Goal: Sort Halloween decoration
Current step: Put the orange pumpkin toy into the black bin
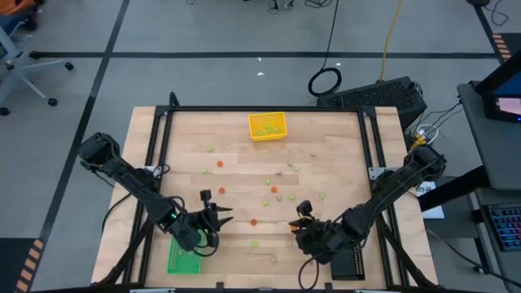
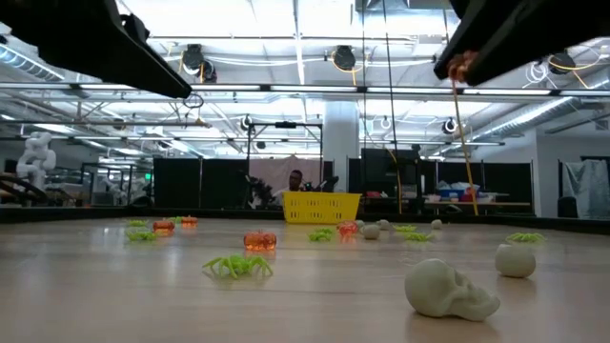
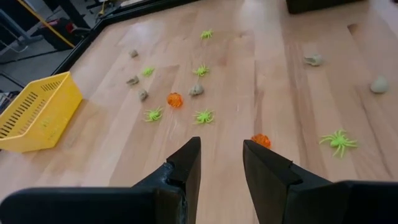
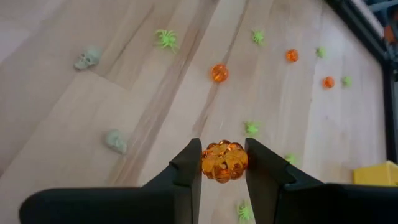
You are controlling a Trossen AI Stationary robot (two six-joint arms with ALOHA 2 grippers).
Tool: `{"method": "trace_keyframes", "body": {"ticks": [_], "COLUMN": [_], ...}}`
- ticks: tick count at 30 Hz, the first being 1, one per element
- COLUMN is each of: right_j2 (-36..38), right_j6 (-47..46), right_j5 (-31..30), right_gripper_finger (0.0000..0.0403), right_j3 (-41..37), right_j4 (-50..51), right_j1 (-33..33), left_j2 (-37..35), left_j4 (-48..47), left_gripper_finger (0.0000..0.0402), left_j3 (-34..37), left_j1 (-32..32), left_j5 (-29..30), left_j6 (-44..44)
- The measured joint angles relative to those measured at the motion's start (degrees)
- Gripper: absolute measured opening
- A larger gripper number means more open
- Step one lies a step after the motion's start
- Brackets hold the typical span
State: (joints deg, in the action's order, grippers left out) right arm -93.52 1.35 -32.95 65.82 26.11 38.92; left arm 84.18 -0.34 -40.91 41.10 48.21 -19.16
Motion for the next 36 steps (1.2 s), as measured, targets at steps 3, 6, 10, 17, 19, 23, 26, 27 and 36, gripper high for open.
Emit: {"method": "trace_keyframes", "body": {"ticks": [3, 6, 10, 17, 19, 23, 26, 27, 36], "right_j2": [0.9, 0.9, 0.9, 0.8, 0.8, 0.8, 0.8, 0.8, 0.8], "right_j6": [-0.5, -4.1, -12.1, -25.3, -29.2, -37.6, -41.8, -42.6, -43.9], "right_j5": [0.0, 0.0, -0.4, -1.6, -1.8, -1.9, -2.0, -2.0, -1.4], "right_gripper_finger": [0.0072, 0.0072, 0.0072, 0.0072, 0.0072, 0.0073, 0.0073, 0.0073, 0.0073], "right_j3": [0.0, 0.0, -3.0, -11.6, -13.6, -15.7, -16.0, -16.0, -16.0], "right_j4": [-0.1, -0.1, -6.6, -26.4, -31.0, -35.4, -35.4, -35.5, -35.2], "right_j1": [0.0, 0.0, 0.0, 0.1, 0.1, -0.4, -0.7, -0.9, -1.3], "left_j2": [0.0, 0.0, 0.0, 0.0, 0.0, 0.0, 0.0, 0.0, 0.0], "left_j4": [0.0, 0.0, 0.0, -0.1, -0.1, -0.1, -0.1, -0.1, -0.1], "left_gripper_finger": [0.0118, 0.0118, 0.0118, 0.0118, 0.0118, 0.0118, 0.0118, 0.0118, 0.0118], "left_j3": [0.0, 0.0, 0.0, 0.0, 0.0, 0.0, 0.0, 0.0, 0.0], "left_j1": [-0.9, -1.9, -3.0, -4.4, -4.6, -4.8, -4.8, -4.8, -4.8], "left_j5": [0.0, 0.0, 0.0, 0.0, 0.0, 0.0, 0.0, 0.0, 0.0], "left_j6": [0.0, 0.0, 0.0, 0.1, 0.1, 0.1, 0.1, 0.1, 0.1]}}
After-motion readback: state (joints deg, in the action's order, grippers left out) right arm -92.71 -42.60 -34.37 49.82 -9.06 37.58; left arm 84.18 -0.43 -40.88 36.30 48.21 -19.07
